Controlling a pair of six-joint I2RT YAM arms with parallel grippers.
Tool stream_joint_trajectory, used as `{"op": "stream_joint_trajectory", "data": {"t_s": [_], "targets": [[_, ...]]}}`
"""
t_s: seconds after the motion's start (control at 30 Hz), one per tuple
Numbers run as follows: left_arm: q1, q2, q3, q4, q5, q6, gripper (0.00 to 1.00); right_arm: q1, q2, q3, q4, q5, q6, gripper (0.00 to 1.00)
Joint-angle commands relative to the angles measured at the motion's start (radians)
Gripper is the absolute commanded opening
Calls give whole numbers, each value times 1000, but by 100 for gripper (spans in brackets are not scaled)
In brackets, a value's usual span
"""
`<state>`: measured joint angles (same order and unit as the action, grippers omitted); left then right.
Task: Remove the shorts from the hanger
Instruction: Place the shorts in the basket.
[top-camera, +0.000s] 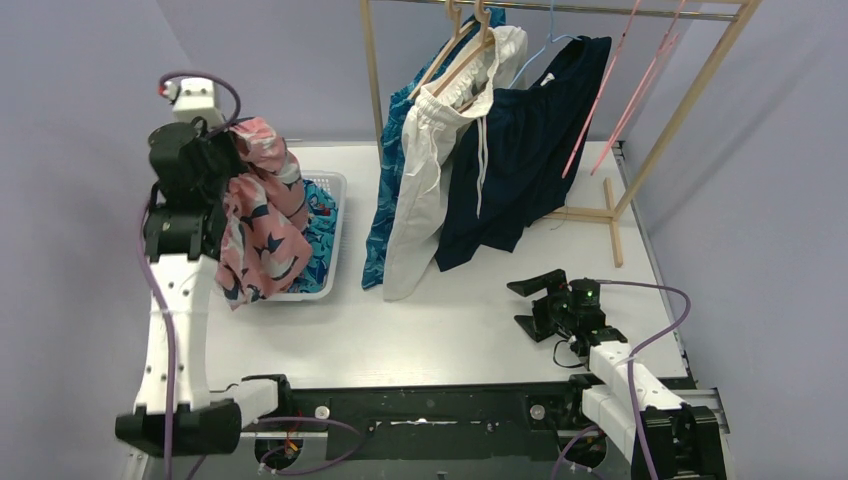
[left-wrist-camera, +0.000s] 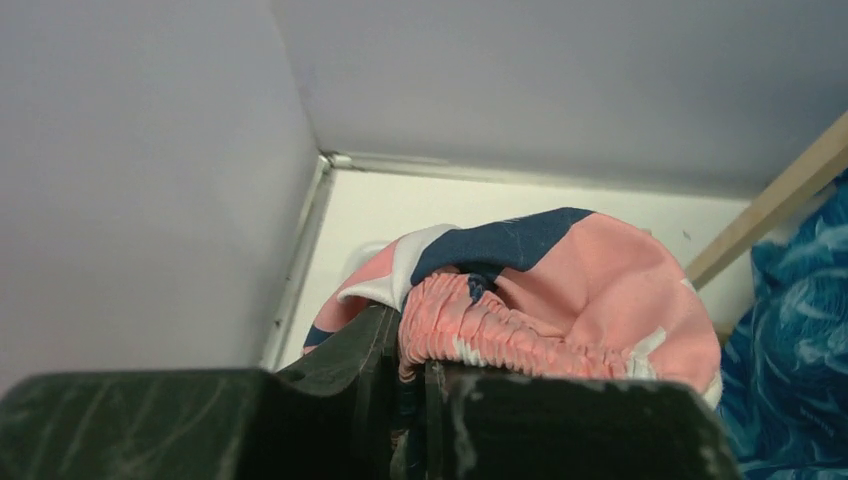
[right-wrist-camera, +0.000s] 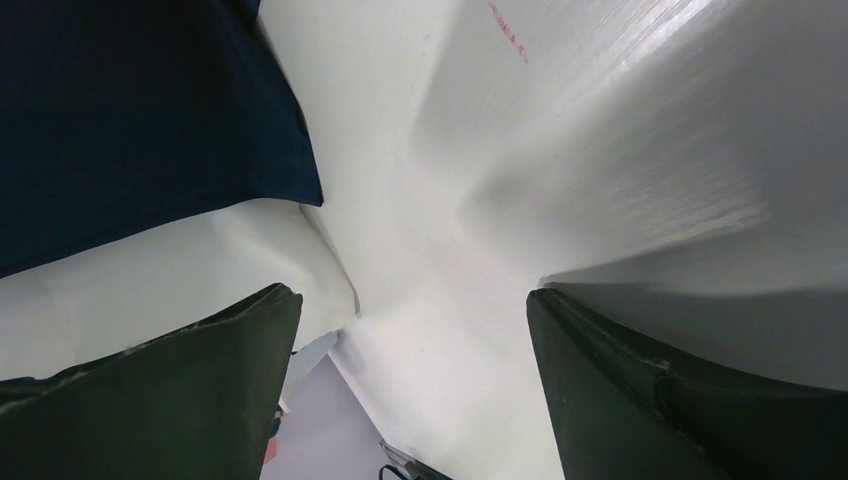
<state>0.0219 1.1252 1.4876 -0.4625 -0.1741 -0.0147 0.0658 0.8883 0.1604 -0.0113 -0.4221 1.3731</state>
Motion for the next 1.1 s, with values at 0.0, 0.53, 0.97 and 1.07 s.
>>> {"op": "stream_joint_trajectory", "data": {"t_s": [0.0,0.53,0.97,1.07], "targets": [[52,175,16,6,294,-27,0,-6,18,-8,3,9,-23,88],[207,815,-19,-90,394,-183,11,-14,39,4,15,-13,-28,88],[209,460,238,-251,126,-69,79,-17,42,27,-12,-8,-40,89],[210,372,215,-243,165,-67,80,-16,42,23,-11,-8,-37,89]]}}
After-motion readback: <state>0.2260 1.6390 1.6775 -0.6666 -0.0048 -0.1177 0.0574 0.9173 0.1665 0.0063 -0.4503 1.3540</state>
